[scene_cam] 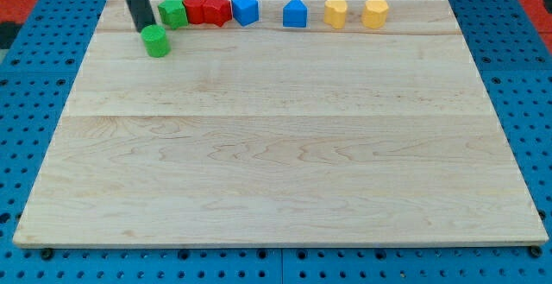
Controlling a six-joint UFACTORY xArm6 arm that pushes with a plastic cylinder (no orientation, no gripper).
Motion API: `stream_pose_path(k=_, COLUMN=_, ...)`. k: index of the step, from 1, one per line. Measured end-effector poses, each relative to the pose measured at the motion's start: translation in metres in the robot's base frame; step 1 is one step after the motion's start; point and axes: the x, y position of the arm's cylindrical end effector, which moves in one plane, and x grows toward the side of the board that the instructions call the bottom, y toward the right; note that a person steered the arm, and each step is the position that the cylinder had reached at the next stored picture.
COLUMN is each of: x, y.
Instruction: Separate green star from the green circle
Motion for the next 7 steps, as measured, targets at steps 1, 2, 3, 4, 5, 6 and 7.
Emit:
stream_pose_path(k=1, x=-0.001, y=0.006)
stream_pose_path(k=2, x=-0.011, y=0.006)
stream_pose_path(k=3, x=-0.016, y=0.006)
stream_pose_path(k=4, x=-0.016, y=0.005)
stream_pose_path(k=5, x=-0.018, y=0.005)
stream_pose_path(k=6, x=-0.023, y=0.005)
stream_pose_path(k=7, x=-0.023, y=0.004)
